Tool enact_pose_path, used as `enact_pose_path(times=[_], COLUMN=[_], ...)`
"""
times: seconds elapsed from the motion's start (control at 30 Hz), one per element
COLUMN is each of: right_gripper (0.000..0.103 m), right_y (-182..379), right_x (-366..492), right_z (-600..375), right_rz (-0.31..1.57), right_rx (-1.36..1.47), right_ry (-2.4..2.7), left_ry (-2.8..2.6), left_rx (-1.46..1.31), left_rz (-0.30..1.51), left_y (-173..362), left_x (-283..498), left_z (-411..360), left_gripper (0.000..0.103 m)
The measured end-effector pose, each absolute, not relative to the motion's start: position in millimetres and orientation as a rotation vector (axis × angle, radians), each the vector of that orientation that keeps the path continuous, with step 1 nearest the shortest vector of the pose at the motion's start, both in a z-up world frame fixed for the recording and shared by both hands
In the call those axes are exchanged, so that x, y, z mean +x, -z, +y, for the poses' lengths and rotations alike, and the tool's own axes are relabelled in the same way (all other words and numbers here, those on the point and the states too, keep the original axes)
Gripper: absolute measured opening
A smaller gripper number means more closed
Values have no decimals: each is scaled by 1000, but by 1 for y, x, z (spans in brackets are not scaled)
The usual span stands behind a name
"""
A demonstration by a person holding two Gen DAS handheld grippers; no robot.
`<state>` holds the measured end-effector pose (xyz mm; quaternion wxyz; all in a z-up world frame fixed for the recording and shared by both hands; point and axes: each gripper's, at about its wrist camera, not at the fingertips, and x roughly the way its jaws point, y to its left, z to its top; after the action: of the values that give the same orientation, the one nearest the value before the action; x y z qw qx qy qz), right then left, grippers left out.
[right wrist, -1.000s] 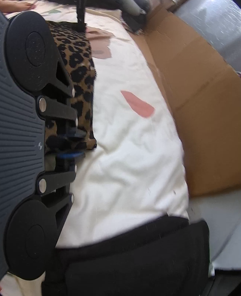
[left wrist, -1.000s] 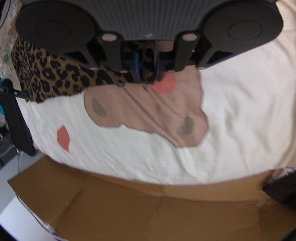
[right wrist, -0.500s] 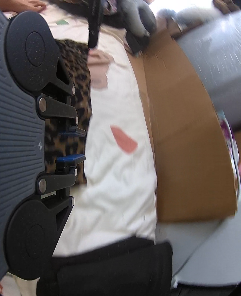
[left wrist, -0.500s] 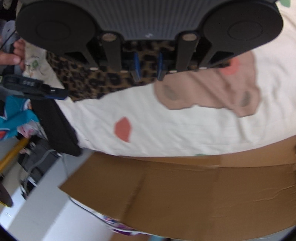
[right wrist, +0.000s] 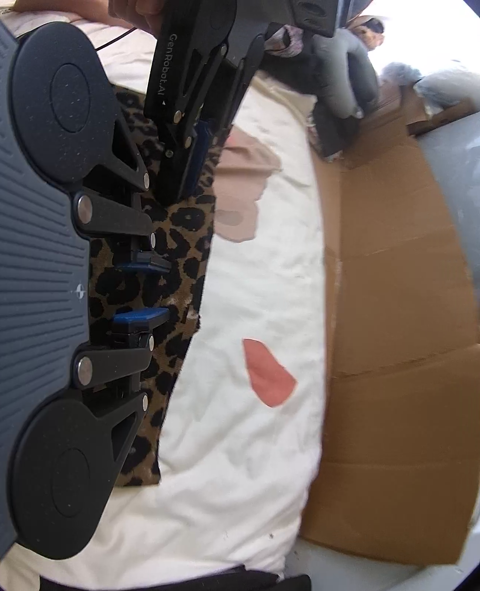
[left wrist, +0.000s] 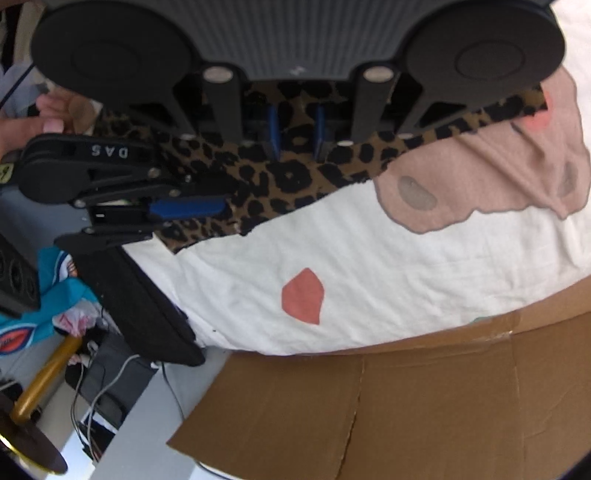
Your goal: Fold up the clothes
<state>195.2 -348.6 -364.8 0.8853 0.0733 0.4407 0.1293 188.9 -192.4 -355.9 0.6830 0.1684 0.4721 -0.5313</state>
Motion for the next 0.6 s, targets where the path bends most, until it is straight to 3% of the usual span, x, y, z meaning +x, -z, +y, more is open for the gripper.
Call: enact_pose_path(times=[0.6], right_gripper=[22], right_y=[373], right_x=[205], right_z=[-350], right_rz=[946], right_rx=[154], right_ry=[-278], left_ry=[1160], left_rx=[378], left_rz=[1093], left_y=[367], left_x=[194], left_z=[-195], left_gripper=[22])
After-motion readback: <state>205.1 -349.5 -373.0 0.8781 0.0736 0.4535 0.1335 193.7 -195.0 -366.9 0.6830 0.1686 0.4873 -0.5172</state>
